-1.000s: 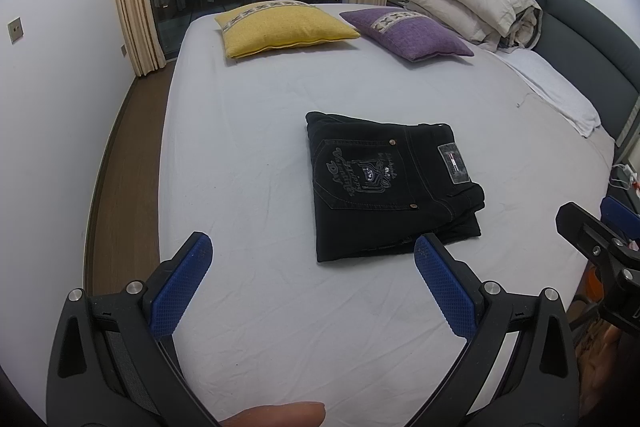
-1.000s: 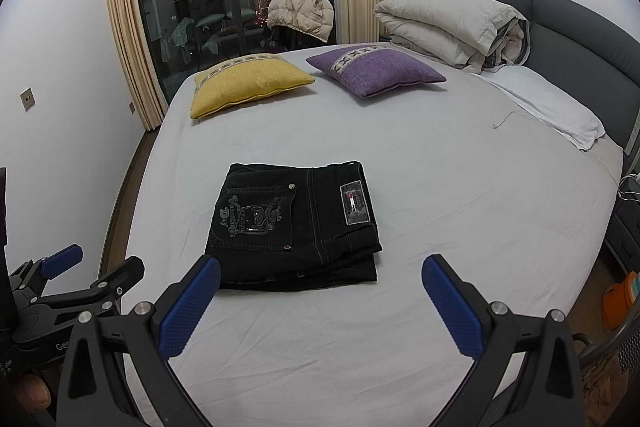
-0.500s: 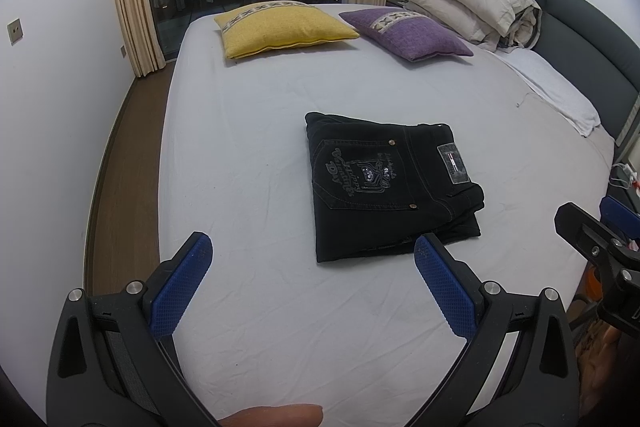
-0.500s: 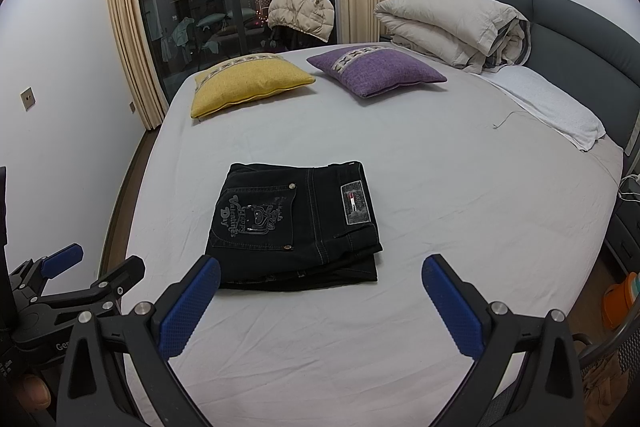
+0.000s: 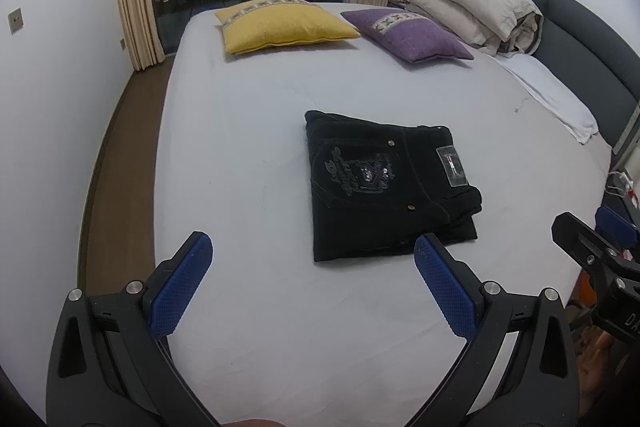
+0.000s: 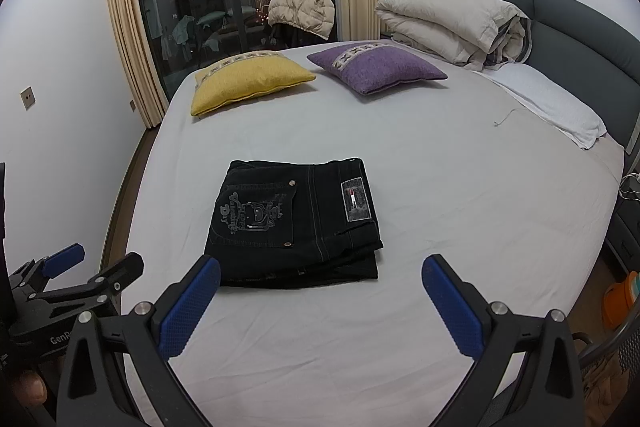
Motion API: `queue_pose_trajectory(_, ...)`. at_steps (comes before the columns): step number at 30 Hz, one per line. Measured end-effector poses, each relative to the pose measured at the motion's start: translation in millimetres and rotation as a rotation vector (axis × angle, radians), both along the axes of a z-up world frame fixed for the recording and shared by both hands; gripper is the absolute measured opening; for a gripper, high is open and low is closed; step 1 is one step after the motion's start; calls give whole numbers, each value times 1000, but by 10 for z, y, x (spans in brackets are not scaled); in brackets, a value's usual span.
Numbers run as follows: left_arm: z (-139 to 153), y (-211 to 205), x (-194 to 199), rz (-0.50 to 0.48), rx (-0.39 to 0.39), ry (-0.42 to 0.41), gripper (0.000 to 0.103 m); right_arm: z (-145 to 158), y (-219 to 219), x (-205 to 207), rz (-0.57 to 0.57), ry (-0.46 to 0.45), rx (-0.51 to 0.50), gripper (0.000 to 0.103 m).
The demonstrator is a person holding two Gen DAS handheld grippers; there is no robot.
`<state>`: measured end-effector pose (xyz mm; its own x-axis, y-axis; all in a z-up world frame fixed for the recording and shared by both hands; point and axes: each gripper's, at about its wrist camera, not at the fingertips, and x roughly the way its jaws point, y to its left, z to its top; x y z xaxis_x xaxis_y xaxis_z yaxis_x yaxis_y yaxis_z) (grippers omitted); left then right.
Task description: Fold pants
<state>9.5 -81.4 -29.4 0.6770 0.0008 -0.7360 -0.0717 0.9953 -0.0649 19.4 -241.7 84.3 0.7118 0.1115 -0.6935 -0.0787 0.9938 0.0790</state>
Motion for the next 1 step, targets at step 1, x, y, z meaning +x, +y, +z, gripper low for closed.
queue_pose_trajectory(1,4,13,0,-1,-3,-2,103,-1,0,-3,0,1,0,103)
